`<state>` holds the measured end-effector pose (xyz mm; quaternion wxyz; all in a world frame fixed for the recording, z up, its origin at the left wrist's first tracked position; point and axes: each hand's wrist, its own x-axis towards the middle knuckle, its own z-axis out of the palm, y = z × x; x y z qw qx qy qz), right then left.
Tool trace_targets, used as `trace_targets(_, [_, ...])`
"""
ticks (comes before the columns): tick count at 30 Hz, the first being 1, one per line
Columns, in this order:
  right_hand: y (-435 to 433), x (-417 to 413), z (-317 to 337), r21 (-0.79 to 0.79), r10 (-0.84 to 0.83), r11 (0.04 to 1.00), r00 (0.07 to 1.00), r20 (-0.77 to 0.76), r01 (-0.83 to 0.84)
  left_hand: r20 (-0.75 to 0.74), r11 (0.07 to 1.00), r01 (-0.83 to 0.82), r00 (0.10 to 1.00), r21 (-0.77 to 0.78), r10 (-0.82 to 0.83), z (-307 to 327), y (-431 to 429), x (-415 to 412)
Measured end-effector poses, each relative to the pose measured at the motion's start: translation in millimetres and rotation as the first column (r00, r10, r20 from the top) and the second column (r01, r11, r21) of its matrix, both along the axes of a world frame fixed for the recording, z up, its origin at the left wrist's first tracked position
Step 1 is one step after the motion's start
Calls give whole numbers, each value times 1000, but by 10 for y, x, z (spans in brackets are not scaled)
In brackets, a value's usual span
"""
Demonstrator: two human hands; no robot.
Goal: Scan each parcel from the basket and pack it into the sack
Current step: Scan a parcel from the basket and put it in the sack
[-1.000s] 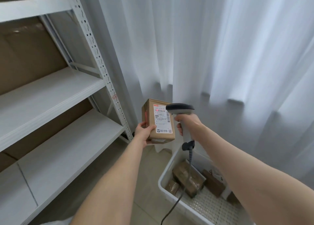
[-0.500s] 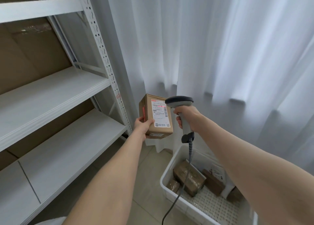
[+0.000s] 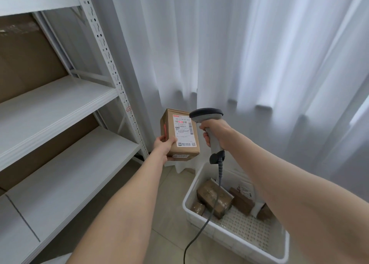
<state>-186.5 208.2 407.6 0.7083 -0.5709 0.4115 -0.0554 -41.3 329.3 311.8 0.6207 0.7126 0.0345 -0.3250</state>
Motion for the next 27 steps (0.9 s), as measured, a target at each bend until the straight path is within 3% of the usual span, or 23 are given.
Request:
trace_targets(13, [387, -610, -170, 22, 21, 1000, 997, 75, -23, 12, 999, -53, 999, -6, 53, 17, 515, -728])
trace_targets(22, [1641, -571, -508, 95, 79, 992, 992, 102, -88, -51, 980, -193, 979, 50, 195, 131, 2010, -1128])
trace_targets(27, [2585, -395, -618, 138, 210, 964, 971, 118, -226, -74, 958, -253, 962, 134, 265, 124, 3100, -1173])
